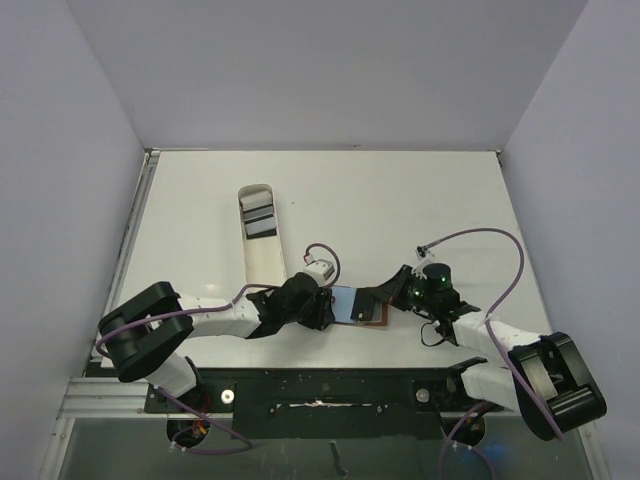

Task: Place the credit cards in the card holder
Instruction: Insert the credit card into the card holder.

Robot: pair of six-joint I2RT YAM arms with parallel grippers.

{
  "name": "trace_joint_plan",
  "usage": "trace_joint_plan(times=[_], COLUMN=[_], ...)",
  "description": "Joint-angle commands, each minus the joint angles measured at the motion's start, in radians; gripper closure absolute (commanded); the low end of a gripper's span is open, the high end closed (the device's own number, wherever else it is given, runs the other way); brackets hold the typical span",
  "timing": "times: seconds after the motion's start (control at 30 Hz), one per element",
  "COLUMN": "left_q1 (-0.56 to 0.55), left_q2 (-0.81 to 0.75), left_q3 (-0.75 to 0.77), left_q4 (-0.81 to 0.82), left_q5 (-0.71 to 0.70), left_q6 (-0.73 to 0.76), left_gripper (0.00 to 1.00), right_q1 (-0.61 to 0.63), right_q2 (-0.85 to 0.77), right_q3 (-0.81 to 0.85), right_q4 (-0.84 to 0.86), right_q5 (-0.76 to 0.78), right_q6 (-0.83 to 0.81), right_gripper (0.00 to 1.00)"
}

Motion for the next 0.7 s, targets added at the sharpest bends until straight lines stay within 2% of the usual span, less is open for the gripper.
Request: trace_joint_plan(times=[0.0, 0.3, 0.67], left_q1=[-0.013, -0.017, -0.018], left_q2=[0.027, 0.036, 0.034], left_q3=[0.009, 0.005, 0.002], left_q4=[-0.014, -0.009, -0.008], left_q5=[-0.003, -0.003, -0.006], left_q6=[-0.014, -0.018, -0.019], left_gripper=[0.71, 0.71, 0.71], right_q1=[-0.025, -0.034, -0.033], right_q2=[-0.051, -0.024, -0.053], right_q3=[0.002, -0.02, -0.037], right_q4=[-0.004, 0.069, 0.086], right_q5=[0.025, 0.02, 0.087], right_q6=[-0.039, -0.06, -0.117], right_gripper=[1.0, 1.0, 1.0])
